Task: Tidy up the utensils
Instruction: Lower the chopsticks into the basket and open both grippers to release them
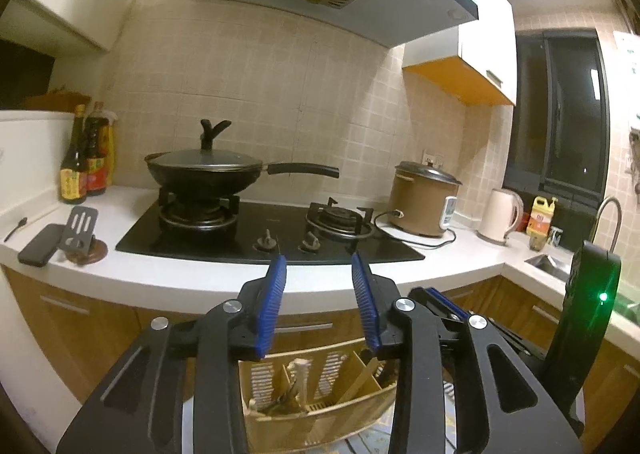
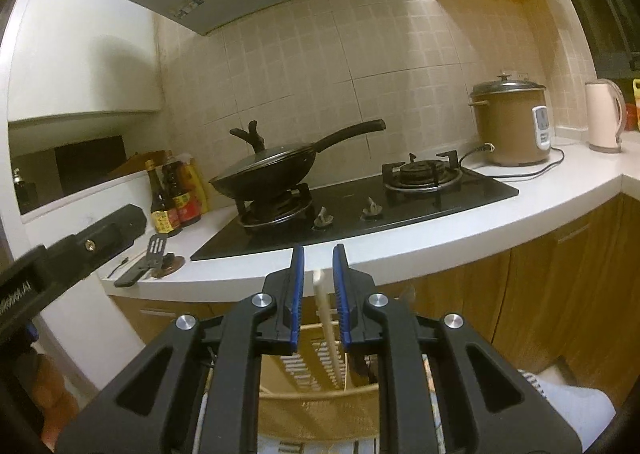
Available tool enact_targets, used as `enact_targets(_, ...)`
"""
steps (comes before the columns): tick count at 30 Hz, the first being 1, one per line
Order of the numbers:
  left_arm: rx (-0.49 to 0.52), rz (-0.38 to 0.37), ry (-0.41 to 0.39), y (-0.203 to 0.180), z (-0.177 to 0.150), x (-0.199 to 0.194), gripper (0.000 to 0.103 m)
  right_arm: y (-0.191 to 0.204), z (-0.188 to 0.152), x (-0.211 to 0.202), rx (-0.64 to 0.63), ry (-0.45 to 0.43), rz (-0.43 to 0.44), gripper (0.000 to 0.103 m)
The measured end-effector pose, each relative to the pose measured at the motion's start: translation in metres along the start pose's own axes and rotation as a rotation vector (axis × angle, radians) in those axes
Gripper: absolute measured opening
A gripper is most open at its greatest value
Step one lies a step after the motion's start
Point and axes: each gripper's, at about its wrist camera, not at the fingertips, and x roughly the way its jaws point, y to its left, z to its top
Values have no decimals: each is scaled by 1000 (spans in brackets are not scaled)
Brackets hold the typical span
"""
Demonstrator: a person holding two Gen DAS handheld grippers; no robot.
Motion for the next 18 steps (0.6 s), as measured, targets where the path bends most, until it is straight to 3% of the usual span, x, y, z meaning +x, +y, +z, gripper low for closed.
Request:
enact_targets(7, -52, -11, -4, 10, 2, -33, 40, 2, -4, -38, -7, -2, -2, 49)
enact_targets(12, -62, 3, 13, 11, -12, -55, 45, 4, -23, -69, -36, 25, -16, 54)
enact_targets(13, -60, 7, 21, 10, -16, -60, 46, 5, -29, -75, -47, 40, -14, 60)
enact_targets(15, -56, 13, 28, 8, -25, -69, 53, 5, -41, -85, -64, 58, -17, 69)
enact_targets(18, -34, 45, 22, 0, -41, -84, 62, 5, -60, -96, -73, 89, -7, 71)
